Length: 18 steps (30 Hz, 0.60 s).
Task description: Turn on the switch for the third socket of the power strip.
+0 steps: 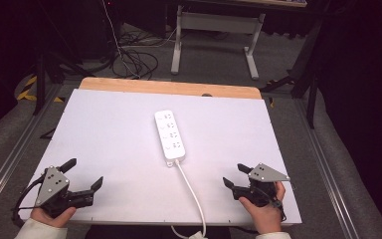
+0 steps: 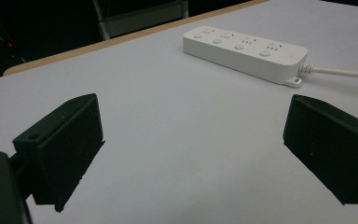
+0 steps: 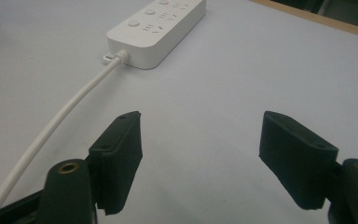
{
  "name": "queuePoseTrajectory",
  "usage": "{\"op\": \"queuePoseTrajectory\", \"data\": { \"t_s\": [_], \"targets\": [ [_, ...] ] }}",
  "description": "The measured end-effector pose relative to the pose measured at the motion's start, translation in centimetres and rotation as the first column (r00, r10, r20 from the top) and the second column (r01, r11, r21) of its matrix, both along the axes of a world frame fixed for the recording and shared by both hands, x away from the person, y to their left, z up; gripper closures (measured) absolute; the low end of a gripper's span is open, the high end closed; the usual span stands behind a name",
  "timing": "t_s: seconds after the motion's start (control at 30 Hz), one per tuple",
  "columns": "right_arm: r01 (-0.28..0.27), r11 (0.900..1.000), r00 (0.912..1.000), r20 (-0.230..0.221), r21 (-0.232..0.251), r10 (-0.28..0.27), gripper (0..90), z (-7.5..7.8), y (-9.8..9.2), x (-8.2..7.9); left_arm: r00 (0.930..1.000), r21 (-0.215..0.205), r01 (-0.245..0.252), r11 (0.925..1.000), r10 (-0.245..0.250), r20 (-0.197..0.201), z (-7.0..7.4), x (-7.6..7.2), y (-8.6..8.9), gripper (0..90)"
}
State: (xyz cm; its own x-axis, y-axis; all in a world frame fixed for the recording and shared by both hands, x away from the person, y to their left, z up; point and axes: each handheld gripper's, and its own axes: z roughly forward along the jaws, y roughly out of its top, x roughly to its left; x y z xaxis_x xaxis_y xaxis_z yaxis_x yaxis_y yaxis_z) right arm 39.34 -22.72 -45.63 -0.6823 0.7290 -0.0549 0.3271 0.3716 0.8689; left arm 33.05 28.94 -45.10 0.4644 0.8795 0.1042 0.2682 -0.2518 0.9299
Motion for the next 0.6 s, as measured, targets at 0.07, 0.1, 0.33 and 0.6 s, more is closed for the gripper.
{"op": "queuePoseTrajectory", "data": {
  "t_s": [0.07,0.1,0.33,0.6],
  "targets": [
    [-0.002,1.0,1.0,0.001,0.002,0.002,30.3,0.02,0.0,-0.02,1.0,0.002,0.0,1.0,0.0,0.004,0.05,-0.05,-0.01,5.3],
    [-0.001,1.0,1.0,0.001,0.001,0.001,30.4,0.04,-0.02,-0.04,1.0,0.005,-0.001,1.0,0.001,0.006,0.06,-0.09,-0.03,5.3],
    [-0.009,1.0,0.9999,-0.004,0.005,0.009,31.3,0.06,-0.06,-0.01,0.9994,0.011,0.022,0.9997,-0.022,0.026,0.16,-0.29,-0.16,5.3],
    [-0.019,1.0,0.9998,-0.007,0.014,0.019,31.4,0.14,-0.07,-0.05,0.9993,-0.005,0.021,0.9998,-0.02,0.03,0.28,-0.36,-0.06,5.3]
  ]
}}
